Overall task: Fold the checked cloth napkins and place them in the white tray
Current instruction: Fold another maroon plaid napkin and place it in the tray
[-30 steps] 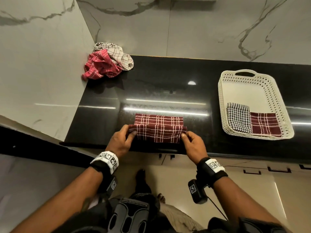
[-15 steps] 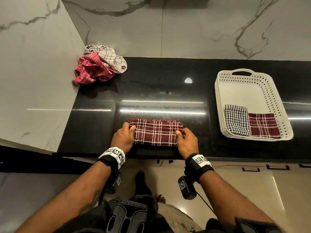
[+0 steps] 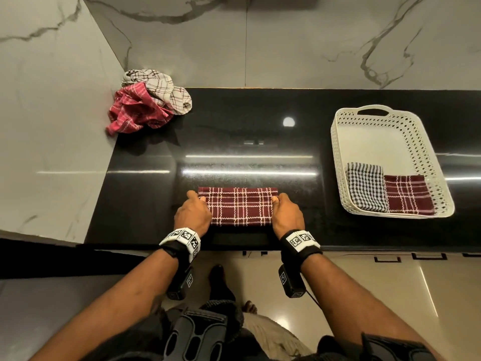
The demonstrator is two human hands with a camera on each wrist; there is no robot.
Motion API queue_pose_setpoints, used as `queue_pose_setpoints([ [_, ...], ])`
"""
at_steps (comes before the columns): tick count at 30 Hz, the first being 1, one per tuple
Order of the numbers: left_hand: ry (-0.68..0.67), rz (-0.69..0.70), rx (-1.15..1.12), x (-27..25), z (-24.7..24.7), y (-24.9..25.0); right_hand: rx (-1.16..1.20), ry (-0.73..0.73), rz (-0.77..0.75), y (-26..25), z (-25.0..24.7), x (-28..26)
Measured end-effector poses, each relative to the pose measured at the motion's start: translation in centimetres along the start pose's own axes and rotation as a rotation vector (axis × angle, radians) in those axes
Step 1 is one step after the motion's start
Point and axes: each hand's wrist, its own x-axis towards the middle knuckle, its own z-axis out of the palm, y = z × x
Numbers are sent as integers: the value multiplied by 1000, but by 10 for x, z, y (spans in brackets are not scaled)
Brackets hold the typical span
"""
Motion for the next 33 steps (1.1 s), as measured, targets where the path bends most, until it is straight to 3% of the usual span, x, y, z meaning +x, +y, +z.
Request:
queue_pose_setpoints([
  [6,8,-76,-112,2,-8,5,-8,-23,61,-5,-2,5],
  [9,70,-19,-142,-9,-12,1,-17,86,25,-6,-9,-6],
  [12,252,316,28,-26,-5,-7,-354,239,-280,-12,-9,-29],
  [15,181,719,208,-27,14,-3,-373,-36,-511,-29,6,-42],
  [17,53,829,358,-19,24,4,-408,-248,-532,-38,20,-36],
  [20,-72,715,490,-5,28,-3,-537,-337,-532,-31,32,-18],
  [24,-69,614,513,0,25,-26,-612,-297,-472,2,19,-3],
  [28,-60,627,512,1,21,-31,-623,-319,-446,8,7,-1],
  [31,-56,610,510,-1,18,-31,-630,-297,-300,3,5,-6],
  [33,-31,588,475,-8,15,-30,-624,-209,-183,-4,2,-9],
])
